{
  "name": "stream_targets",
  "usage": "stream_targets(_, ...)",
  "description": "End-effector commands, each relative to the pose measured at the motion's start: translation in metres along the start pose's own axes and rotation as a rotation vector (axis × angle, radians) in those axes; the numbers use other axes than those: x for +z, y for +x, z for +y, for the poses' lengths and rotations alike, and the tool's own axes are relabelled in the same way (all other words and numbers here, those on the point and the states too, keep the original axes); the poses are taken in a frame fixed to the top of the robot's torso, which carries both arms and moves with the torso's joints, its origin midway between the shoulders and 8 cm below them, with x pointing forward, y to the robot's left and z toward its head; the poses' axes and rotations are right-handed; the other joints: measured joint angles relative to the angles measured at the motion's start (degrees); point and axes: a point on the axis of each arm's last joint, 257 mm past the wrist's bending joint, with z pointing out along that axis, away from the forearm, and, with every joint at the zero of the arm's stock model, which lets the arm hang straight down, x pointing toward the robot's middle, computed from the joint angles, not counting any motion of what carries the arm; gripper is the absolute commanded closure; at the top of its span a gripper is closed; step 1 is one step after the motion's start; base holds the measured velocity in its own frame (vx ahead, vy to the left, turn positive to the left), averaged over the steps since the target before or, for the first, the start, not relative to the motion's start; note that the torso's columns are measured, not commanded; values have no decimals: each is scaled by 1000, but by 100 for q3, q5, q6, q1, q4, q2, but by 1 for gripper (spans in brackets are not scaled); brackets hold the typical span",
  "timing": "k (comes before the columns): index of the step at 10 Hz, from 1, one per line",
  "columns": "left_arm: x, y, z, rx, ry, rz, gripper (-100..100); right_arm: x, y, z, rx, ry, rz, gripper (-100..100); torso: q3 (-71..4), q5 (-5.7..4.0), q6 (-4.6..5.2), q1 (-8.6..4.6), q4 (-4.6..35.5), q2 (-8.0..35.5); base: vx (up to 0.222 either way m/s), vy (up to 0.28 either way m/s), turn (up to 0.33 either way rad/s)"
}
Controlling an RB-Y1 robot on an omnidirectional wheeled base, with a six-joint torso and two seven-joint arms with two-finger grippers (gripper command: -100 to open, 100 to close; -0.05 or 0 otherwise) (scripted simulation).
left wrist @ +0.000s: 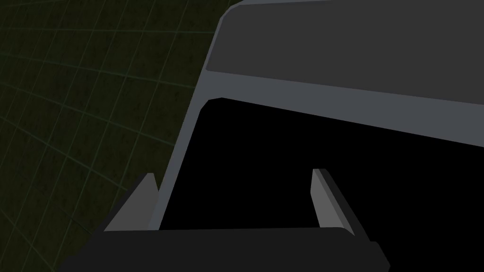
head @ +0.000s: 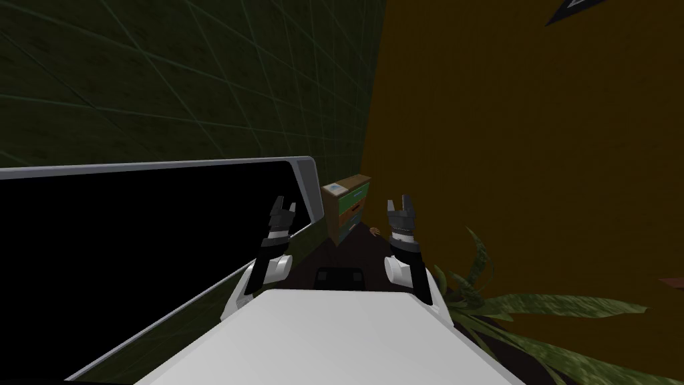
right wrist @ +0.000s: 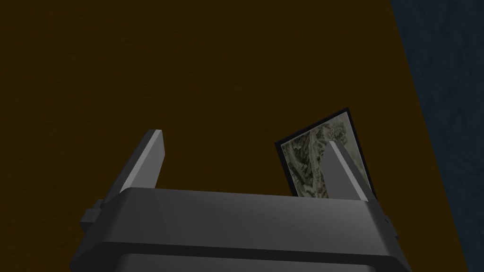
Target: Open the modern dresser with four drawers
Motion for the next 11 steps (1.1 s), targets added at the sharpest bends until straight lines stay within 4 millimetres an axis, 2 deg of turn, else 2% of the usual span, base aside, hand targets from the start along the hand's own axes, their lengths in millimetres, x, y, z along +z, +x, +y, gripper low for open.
stream_targets(1, 0, 0, 0, 0, 0, 0, 0, 0, 0, 0, 0, 0, 0, 0, -467, 0, 0, 0, 235, 232, 0, 0, 0)
stream_targets(9, 0, 0, 0, 0, 0, 0, 0, 0, 0, 0, 0, 0, 0, 0, -7073, 0, 0, 0, 3537, 3539, 0, 0, 0)
stream_targets(10, 0, 0, 0, 0, 0, 0, 0, 0, 7, -3, -32, 6, 45, -100, -7919, 0, 0, 0, 3960, 3962, 11, -2, 24)
stream_targets(11, 0, 0, 0, 0, 0, 0, 0, 0, 12, -5, -58, 10, 77, -100, -8314, 0, -1, -2, 4149, 4153, 14, -7, 38)
